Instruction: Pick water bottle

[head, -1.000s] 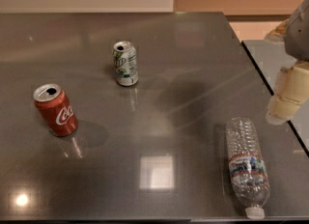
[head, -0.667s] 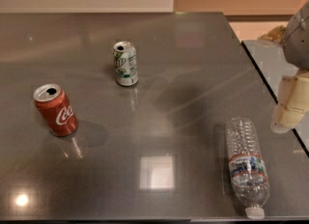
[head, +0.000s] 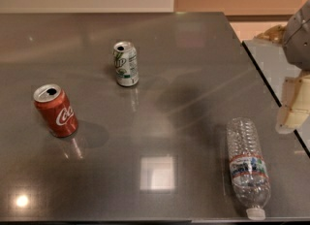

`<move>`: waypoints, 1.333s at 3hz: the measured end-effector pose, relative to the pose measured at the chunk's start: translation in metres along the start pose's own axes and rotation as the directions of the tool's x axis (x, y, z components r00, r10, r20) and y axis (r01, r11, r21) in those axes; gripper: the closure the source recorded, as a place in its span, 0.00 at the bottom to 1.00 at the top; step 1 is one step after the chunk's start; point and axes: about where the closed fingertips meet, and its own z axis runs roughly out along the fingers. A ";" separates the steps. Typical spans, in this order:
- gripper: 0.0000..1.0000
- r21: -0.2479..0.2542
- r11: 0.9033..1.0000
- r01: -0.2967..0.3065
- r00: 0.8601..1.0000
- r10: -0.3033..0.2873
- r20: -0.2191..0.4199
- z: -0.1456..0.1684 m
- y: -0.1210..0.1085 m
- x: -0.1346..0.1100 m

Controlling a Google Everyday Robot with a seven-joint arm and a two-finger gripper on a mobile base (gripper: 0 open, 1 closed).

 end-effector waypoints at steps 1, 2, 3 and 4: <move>0.00 -0.002 0.998 0.061 0.998 -0.061 0.003 0.000 0.007 -0.004; 0.00 -0.020 0.985 0.172 0.985 -0.172 0.022 0.001 0.024 -0.007; 0.00 -0.053 0.944 0.326 0.945 -0.325 0.035 0.008 0.043 -0.007; 0.00 -0.099 0.867 0.488 0.873 -0.485 0.060 0.020 0.061 -0.003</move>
Offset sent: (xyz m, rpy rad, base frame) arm -0.0429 0.0082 -0.0185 -0.0643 -0.0002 0.3581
